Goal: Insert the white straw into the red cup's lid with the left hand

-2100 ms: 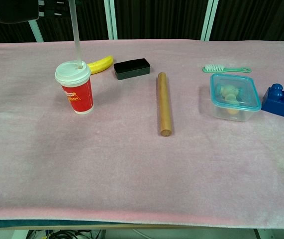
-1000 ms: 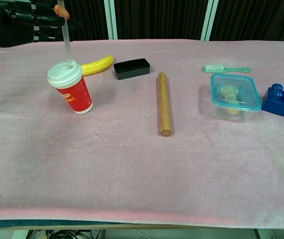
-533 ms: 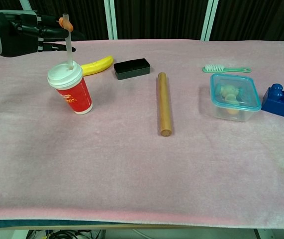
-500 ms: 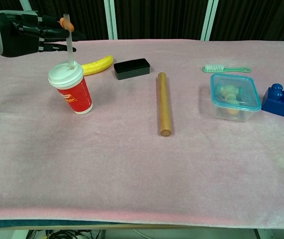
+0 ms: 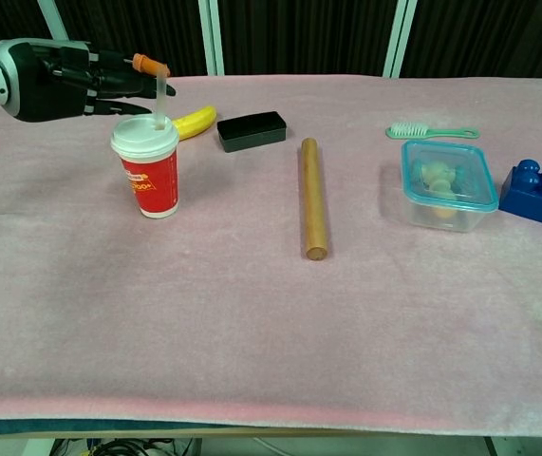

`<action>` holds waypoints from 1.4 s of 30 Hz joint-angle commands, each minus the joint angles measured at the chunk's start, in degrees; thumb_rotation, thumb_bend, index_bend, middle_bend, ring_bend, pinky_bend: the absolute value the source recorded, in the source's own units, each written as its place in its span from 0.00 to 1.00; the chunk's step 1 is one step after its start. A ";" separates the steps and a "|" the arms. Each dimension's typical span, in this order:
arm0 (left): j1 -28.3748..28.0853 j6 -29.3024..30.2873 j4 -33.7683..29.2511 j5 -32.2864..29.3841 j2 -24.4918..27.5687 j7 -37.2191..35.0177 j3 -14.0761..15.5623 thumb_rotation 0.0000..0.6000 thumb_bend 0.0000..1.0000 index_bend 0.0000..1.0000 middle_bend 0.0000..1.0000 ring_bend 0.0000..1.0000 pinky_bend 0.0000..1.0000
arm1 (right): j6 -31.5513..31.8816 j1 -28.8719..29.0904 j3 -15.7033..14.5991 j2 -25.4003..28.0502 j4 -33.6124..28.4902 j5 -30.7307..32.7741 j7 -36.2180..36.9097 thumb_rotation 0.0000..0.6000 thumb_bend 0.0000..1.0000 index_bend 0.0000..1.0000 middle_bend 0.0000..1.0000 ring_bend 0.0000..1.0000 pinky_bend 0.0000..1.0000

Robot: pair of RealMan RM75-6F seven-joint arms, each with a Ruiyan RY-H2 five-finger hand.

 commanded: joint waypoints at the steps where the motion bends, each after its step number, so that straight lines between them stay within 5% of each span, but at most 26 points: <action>1: -0.83 -0.15 -0.24 1.50 0.75 -0.74 1.24 1.00 0.44 0.22 0.23 0.00 0.03 | -0.03 0.01 0.00 0.00 0.00 0.02 0.02 1.00 0.23 0.08 0.03 0.06 0.18; 11: -1.05 2.49 -2.01 1.97 3.79 2.36 1.98 1.00 0.43 0.15 0.19 0.00 0.01 | -0.09 0.04 0.00 -0.04 0.00 0.01 0.09 1.00 0.23 0.08 0.03 0.06 0.18; 18: 0.10 5.04 -6.03 0.86 8.09 14.54 1.63 1.00 0.40 0.14 0.16 0.00 0.01 | 0.03 0.01 -0.05 -0.03 -0.07 -0.14 -0.03 1.00 0.23 0.08 0.03 0.06 0.18; 26: 4.59 11.19 -16.94 -8.31 13.09 48.94 -1.48 1.00 0.33 0.12 0.16 0.00 0.00 | 0.15 -0.02 -0.08 -0.06 -0.11 -0.23 -0.25 1.00 0.23 0.08 0.03 0.06 0.18; 33: 11.50 25.81 -28.40 -17.55 13.65 84.51 -2.25 1.00 0.33 0.13 0.16 0.00 0.00 | 0.23 -0.05 -0.10 -0.06 -0.17 -0.30 -0.34 1.00 0.23 0.08 0.03 0.06 0.18; 42: 20.94 36.74 -36.61 -20.49 13.41 103.95 3.83 1.00 0.33 0.15 0.15 0.00 0.00 | 0.18 -0.07 -0.15 -0.03 -0.27 -0.28 -0.36 1.00 0.23 0.08 0.03 0.06 0.18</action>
